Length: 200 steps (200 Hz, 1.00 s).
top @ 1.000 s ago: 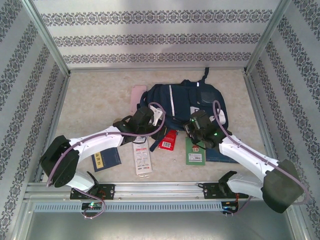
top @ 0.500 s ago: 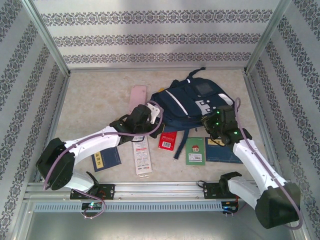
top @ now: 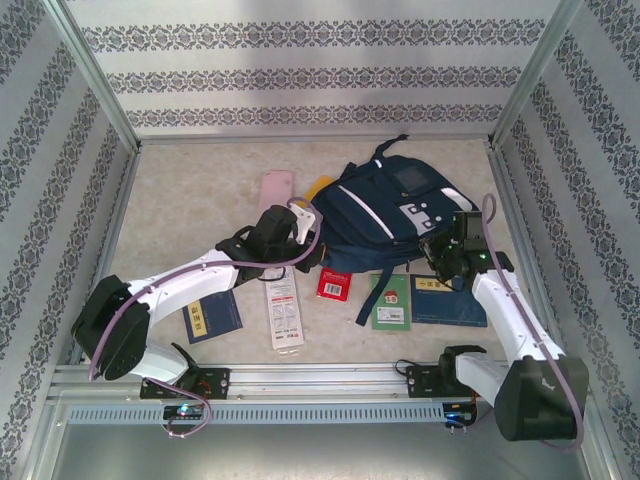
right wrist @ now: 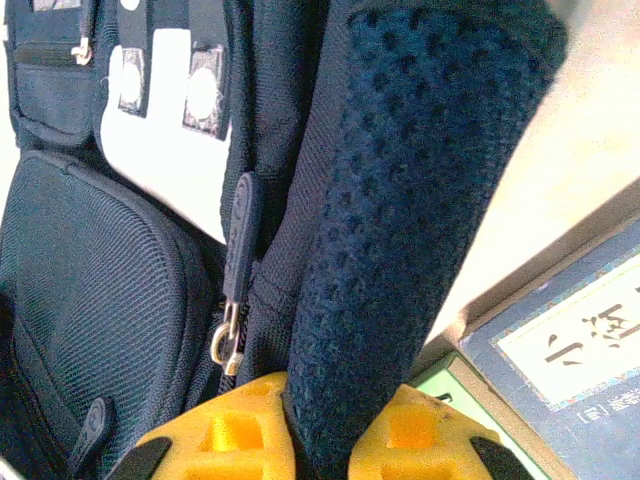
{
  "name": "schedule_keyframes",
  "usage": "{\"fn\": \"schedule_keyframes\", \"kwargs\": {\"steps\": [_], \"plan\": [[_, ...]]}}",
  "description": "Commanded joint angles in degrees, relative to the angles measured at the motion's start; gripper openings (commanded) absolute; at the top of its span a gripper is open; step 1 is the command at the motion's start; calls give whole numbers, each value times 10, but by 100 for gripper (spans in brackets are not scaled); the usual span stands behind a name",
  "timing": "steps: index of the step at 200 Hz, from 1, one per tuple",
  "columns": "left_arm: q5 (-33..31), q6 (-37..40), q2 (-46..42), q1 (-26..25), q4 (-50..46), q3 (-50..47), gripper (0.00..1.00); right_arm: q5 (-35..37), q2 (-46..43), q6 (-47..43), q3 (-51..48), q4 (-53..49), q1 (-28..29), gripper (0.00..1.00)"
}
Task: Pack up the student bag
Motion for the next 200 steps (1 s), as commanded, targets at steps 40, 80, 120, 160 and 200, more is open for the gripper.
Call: {"fn": "schedule_keyframes", "kwargs": {"steps": [40,80,120,160,200], "plan": [[47,-8,-27,11,-31,29,0,91,16,-97,111,-57,11,65],[68,-20,-15,-16,-32,65,0,32,-63,-64,137,-124,59,62],[73,-36,-5,-38,-26,93,0,-25,-99,54,119,-116,177,60],[64,-43,6,-69,-27,113,0,-21,-96,173,76,-60,280,70],[63,-44,14,-92,-24,124,0,12,-67,206,62,-25,307,73]]}}
